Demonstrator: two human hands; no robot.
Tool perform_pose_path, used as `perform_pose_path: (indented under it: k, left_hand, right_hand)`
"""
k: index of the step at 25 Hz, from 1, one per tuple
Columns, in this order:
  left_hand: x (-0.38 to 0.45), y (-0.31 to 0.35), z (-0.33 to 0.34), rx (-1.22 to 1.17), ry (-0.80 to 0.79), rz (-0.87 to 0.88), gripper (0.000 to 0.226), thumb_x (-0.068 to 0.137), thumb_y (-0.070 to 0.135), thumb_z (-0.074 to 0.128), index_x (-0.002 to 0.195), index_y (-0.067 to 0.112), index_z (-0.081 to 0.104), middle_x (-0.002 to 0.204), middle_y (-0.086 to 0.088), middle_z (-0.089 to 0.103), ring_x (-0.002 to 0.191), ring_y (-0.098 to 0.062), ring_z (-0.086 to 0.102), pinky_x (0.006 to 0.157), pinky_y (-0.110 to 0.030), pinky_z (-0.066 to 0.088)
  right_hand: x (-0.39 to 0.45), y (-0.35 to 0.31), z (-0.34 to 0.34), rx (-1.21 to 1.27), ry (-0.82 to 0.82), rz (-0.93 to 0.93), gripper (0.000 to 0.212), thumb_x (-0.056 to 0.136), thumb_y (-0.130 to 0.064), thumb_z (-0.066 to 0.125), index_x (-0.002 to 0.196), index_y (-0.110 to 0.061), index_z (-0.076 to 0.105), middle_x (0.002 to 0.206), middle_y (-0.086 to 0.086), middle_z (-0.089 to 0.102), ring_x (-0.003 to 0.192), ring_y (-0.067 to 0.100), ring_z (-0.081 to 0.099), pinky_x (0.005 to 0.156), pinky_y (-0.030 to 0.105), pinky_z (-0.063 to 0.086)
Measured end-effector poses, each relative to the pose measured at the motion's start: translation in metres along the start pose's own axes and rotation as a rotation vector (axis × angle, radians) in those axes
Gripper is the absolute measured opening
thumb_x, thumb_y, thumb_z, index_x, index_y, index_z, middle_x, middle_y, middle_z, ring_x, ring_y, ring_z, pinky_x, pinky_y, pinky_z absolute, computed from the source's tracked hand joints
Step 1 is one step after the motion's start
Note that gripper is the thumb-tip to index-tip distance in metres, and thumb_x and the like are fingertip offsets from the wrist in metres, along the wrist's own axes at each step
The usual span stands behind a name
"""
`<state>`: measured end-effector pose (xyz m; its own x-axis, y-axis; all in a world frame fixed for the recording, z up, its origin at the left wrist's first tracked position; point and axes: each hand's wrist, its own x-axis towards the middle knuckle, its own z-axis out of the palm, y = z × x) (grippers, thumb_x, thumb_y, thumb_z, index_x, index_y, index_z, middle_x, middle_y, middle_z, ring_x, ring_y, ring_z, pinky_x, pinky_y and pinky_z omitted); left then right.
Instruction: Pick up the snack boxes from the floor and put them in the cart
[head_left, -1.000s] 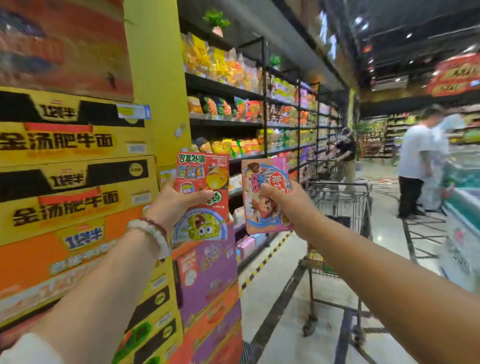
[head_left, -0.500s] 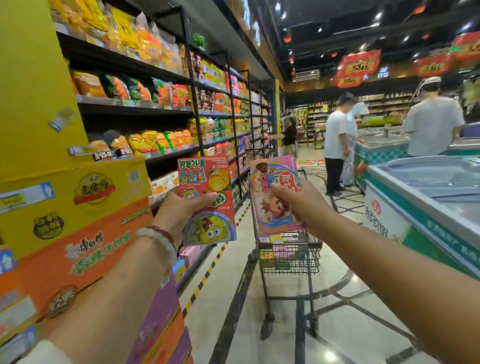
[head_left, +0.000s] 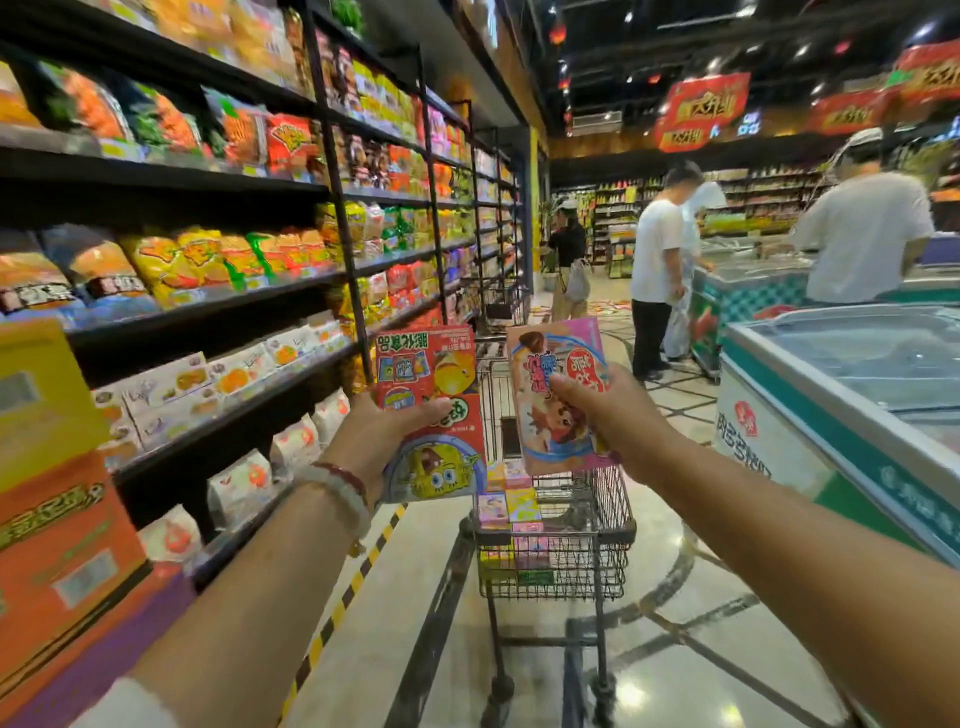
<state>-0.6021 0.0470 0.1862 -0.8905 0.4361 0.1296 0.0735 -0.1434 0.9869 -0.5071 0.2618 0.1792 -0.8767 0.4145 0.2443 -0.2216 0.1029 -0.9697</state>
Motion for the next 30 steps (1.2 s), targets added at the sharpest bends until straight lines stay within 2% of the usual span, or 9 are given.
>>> perform_pose_path:
  k: [5, 9, 12, 17, 19, 22, 25, 27, 30]
  left_hand:
    - [0.109, -0.054, -0.001, -0.002, -0.045, -0.063, 0.058, 0.065, 0.014, 0.080, 0.117, 0.007, 0.055, 0.096, -0.013, 0.071, 0.068, -0.022, 0.072, 0.052, -0.027, 0.054]
    - [0.205, -0.097, -0.011, -0.005, -0.065, -0.125, 0.068, 0.060, 0.019, 0.082, 0.120, 0.006, 0.054, 0.102, -0.015, 0.071, 0.082, -0.031, 0.071, 0.062, -0.037, 0.058]
    - [0.271, -0.121, -0.012, -0.023, -0.113, -0.154, 0.062, 0.060, 0.015, 0.079, 0.117, 0.002, 0.056, 0.104, -0.019, 0.069, 0.083, -0.032, 0.070, 0.064, -0.037, 0.058]
    - [0.342, -0.162, 0.003, -0.024, -0.127, -0.192, 0.024, 0.076, 0.001, 0.069, 0.097, 0.010, 0.060, 0.079, -0.004, 0.073, 0.064, -0.018, 0.071, 0.054, -0.028, 0.056]
    - [0.366, -0.184, 0.008, -0.033, -0.107, -0.238, 0.030, 0.073, 0.004, 0.072, 0.099, 0.010, 0.060, 0.080, -0.005, 0.073, 0.066, -0.019, 0.071, 0.055, -0.029, 0.056]
    - [0.401, -0.223, 0.016, -0.025, -0.070, -0.302, 0.033, 0.070, 0.009, 0.073, 0.101, 0.009, 0.062, 0.079, -0.002, 0.074, 0.066, -0.019, 0.071, 0.055, -0.028, 0.055]
    - [0.434, -0.255, 0.029, 0.007, -0.010, -0.368, 0.031, 0.070, 0.007, 0.074, 0.098, 0.011, 0.061, 0.082, -0.007, 0.073, 0.066, -0.020, 0.071, 0.055, -0.030, 0.056]
    - [0.461, -0.279, 0.042, 0.033, 0.012, -0.412, 0.042, 0.064, 0.009, 0.077, 0.103, 0.007, 0.061, 0.091, -0.013, 0.072, 0.069, -0.023, 0.071, 0.058, -0.032, 0.057]
    - [0.490, -0.322, 0.059, 0.088, 0.067, -0.473, 0.051, 0.066, 0.006, 0.079, 0.111, 0.006, 0.055, 0.098, -0.015, 0.070, 0.076, -0.027, 0.071, 0.065, -0.038, 0.058]
  right_hand:
    - [0.098, 0.058, -0.004, -0.004, 0.022, 0.081, 0.041, 0.084, -0.028, 0.069, 0.116, -0.008, 0.052, 0.100, 0.013, 0.071, 0.082, 0.023, 0.073, 0.067, 0.035, 0.061]
    - [0.181, 0.102, -0.007, -0.027, 0.080, 0.119, 0.048, 0.082, -0.031, 0.071, 0.119, -0.008, 0.051, 0.102, 0.014, 0.071, 0.085, 0.027, 0.072, 0.078, 0.046, 0.059]
    - [0.237, 0.128, -0.010, -0.036, 0.112, 0.143, 0.044, 0.083, -0.029, 0.070, 0.117, -0.007, 0.052, 0.101, 0.014, 0.071, 0.085, 0.027, 0.072, 0.077, 0.046, 0.059]
    - [0.299, 0.180, -0.023, -0.061, 0.145, 0.186, 0.047, 0.081, -0.031, 0.072, 0.115, -0.004, 0.055, 0.095, 0.015, 0.072, 0.077, 0.027, 0.072, 0.068, 0.044, 0.059]
    - [0.321, 0.209, -0.031, -0.034, 0.154, 0.238, 0.048, 0.081, -0.031, 0.072, 0.115, -0.001, 0.055, 0.093, 0.018, 0.071, 0.071, 0.026, 0.072, 0.065, 0.042, 0.059]
    - [0.358, 0.257, -0.045, 0.000, 0.144, 0.329, 0.046, 0.083, -0.028, 0.071, 0.116, -0.001, 0.053, 0.101, 0.019, 0.070, 0.078, 0.025, 0.072, 0.056, 0.030, 0.057]
    - [0.394, 0.310, -0.064, 0.033, 0.102, 0.406, 0.056, 0.079, -0.033, 0.074, 0.118, -0.001, 0.051, 0.106, 0.021, 0.068, 0.086, 0.031, 0.071, 0.067, 0.038, 0.060]
    - [0.420, 0.344, -0.077, 0.048, 0.078, 0.470, 0.066, 0.072, -0.039, 0.078, 0.118, -0.001, 0.051, 0.104, 0.022, 0.069, 0.085, 0.032, 0.072, 0.071, 0.042, 0.059]
    - [0.447, 0.391, -0.087, 0.053, 0.057, 0.548, 0.061, 0.076, -0.034, 0.077, 0.118, 0.000, 0.051, 0.102, 0.020, 0.069, 0.084, 0.032, 0.072, 0.066, 0.036, 0.059]
